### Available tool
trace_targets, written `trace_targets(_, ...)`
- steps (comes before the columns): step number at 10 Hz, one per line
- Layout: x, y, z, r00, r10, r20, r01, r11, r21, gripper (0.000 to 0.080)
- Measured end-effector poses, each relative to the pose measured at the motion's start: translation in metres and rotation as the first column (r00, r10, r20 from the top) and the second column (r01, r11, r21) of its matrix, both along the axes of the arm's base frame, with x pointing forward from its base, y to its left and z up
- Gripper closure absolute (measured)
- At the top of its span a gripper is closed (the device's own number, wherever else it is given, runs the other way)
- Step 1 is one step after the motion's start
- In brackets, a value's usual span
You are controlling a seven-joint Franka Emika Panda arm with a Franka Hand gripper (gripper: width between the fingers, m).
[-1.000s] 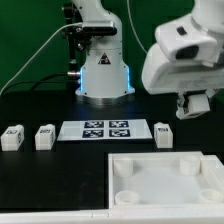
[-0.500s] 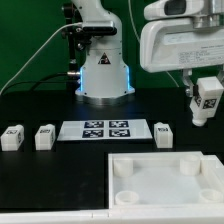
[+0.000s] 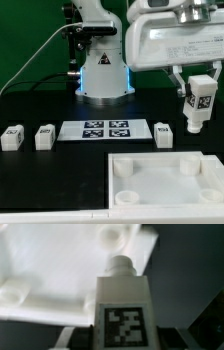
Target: Assemble one leg
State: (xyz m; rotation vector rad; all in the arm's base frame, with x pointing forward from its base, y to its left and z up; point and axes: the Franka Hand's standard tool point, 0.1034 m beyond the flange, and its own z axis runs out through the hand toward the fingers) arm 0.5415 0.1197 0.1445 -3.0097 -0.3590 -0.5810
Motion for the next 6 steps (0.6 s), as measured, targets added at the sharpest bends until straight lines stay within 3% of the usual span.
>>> trace_targets(2, 0.027, -0.002, 0.009, 0.999, -0.001, 0.043, 0.001, 1.0, 0.003, 0.0508)
trace_targets(3, 0.033, -0.006, 0.011, 0.999, 0.0, 0.044, 0.0, 1.0, 0.0, 0.0508)
trace_targets(6, 0.031, -0.005, 0.009, 0.999, 0.003, 0.04, -0.003, 1.0, -0.001, 0.0508)
